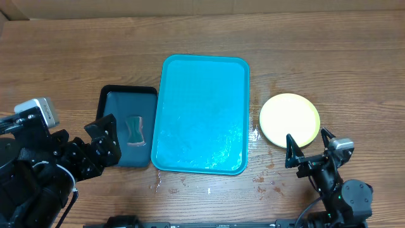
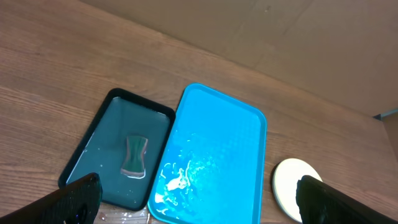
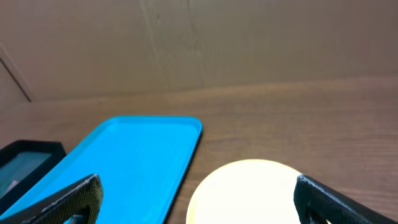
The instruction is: Clean dirty plates on tray and stack at the side
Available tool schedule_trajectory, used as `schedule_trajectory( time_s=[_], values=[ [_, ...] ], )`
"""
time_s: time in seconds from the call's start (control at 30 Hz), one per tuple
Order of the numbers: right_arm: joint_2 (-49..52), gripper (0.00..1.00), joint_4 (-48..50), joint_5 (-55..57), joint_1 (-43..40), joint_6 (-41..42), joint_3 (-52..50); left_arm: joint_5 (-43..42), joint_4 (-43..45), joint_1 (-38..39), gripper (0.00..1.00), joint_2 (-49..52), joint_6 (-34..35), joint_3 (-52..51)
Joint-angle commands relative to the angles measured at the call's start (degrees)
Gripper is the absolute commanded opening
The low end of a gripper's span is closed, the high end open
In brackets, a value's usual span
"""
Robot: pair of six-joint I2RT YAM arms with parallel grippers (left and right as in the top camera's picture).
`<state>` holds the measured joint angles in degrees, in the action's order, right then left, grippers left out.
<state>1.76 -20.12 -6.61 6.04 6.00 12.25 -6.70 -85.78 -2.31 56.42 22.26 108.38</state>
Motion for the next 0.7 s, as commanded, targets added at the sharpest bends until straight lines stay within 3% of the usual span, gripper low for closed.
schedule_trajectory(
  time_s=[0.0,0.23,0.67],
  values=[
    [-1.6,1.0,4.2,-0.02,-0.2,-0.02,-3.63,-0.37,0.11,-0.02,1.0,0.31,-0.87,0.09],
    [-1.6,0.99,17.59,0.31,-0.24,-0.09,-11.96,-0.37,0.09,-0.02,1.0,0.31,-0.87,0.09],
    [-1.6,1.0,16.15,0.57,-0.44,-0.07,-11.8,-0.37,0.09,-0.02,1.0,0.31,-0.87,0.09]
  ],
)
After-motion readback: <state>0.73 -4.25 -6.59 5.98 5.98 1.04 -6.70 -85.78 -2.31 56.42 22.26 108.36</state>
